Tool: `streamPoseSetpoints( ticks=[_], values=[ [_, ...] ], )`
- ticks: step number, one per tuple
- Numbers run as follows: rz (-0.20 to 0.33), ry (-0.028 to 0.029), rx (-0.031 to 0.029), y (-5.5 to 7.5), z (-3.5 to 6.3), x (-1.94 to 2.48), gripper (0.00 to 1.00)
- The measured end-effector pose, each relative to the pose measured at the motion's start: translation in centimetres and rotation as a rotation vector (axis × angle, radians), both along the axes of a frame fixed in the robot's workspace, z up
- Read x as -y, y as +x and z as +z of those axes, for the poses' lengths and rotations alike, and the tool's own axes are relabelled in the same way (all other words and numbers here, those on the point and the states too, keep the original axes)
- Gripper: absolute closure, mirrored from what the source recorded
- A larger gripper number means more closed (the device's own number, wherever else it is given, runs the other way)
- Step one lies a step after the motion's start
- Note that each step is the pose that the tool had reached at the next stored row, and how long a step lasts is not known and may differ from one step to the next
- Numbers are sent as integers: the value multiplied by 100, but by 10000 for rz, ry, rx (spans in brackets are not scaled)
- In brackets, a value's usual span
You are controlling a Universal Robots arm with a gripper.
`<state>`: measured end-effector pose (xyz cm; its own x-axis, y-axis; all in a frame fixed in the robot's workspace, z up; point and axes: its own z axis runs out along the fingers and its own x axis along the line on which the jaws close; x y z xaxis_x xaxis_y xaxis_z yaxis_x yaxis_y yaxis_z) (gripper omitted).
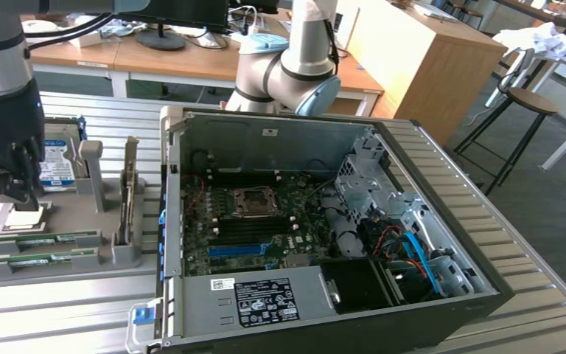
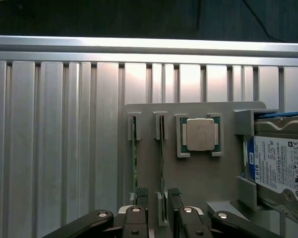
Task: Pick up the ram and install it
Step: 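Pick up the ram and move it above insertion slot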
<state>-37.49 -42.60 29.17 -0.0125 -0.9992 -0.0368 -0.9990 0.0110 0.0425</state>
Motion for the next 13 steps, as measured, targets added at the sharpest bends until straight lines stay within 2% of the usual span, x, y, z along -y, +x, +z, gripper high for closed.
streamPoseSetpoints(
  ticks=[13],
  values=[
    [0,0,-1,-2,-40,0,70]
  ],
)
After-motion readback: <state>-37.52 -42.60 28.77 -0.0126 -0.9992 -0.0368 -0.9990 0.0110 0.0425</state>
